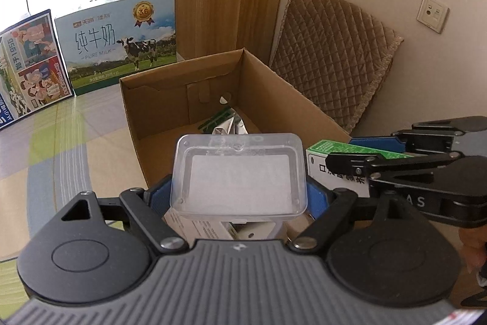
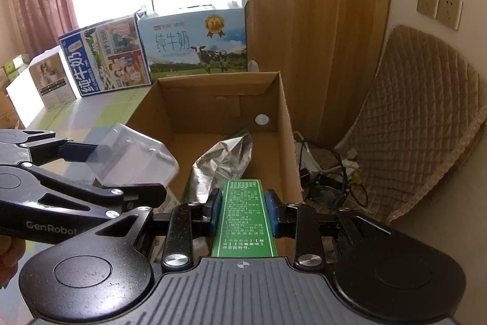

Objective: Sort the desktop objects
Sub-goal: 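Open both tools to drop the container and green box into the box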

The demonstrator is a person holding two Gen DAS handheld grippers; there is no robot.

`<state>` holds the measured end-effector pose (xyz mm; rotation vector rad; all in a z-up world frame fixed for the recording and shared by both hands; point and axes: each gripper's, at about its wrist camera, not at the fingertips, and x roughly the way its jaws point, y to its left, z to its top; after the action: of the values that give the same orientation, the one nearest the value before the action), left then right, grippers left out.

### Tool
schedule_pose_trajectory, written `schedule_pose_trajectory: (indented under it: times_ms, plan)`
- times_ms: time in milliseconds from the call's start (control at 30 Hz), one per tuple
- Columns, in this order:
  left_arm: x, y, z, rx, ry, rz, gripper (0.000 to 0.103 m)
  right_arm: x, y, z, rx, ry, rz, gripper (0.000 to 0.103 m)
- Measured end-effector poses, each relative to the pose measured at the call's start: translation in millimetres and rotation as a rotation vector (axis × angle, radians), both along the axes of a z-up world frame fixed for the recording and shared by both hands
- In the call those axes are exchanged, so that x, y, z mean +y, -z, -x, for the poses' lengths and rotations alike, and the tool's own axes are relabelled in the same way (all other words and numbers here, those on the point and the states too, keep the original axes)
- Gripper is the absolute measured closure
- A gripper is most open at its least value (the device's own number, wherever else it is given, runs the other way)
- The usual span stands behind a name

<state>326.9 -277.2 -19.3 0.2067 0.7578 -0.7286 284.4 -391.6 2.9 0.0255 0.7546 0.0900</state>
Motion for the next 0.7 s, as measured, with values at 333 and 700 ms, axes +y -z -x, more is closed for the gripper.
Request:
schedule_pose_trajectory:
  times_ms: [333,700]
  plan:
    - [6,1,-2,-0.019,0.008,-0.012,0.015,3,-2,-10,-0.026,0.0,-0.017,0.075]
    - [43,-4,14,-0.025,-0.046,-0.013,0.012,4,-17,4,-0.116,0.009,-0.044,0.03]
